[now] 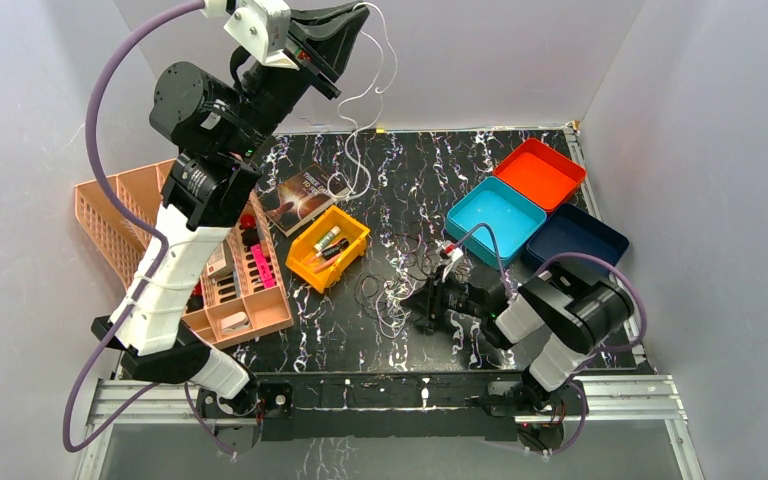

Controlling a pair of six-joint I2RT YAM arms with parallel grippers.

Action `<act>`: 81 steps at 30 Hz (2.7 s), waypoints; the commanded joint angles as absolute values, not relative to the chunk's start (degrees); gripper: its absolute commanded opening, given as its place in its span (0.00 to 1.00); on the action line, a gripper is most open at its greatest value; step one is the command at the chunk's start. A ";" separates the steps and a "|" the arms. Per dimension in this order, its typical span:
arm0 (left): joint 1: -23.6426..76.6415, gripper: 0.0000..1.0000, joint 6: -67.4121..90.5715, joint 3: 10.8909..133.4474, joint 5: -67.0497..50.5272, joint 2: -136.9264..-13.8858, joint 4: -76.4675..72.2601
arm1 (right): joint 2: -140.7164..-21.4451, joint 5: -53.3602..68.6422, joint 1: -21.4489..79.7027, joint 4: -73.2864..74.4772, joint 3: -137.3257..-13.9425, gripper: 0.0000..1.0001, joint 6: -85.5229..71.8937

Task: Untangle the cables

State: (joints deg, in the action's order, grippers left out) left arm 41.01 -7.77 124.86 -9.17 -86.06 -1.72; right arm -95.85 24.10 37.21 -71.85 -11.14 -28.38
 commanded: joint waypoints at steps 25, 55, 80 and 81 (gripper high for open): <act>41.13 0.00 -8.45 110.25 -11.08 -76.33 -3.05 | -32.56 7.03 37.44 -5.11 -30.43 0.80 -11.91; 41.17 0.00 -5.58 107.06 -17.05 -74.30 -3.43 | -50.44 15.73 37.50 -33.81 -48.86 0.89 -16.90; 41.17 0.00 -2.26 105.22 -19.32 -73.72 -5.39 | -67.21 20.76 37.45 -48.09 -53.82 0.82 -23.05; 41.15 0.00 -2.16 105.27 -19.33 -73.84 -5.40 | -67.57 20.73 37.49 -48.46 -53.80 0.82 -23.03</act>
State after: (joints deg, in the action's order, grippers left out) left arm 41.01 -3.05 104.95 -18.35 -75.85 -2.79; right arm -66.83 20.32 37.26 -42.30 -50.81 -22.41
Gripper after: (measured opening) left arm 0.013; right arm 0.826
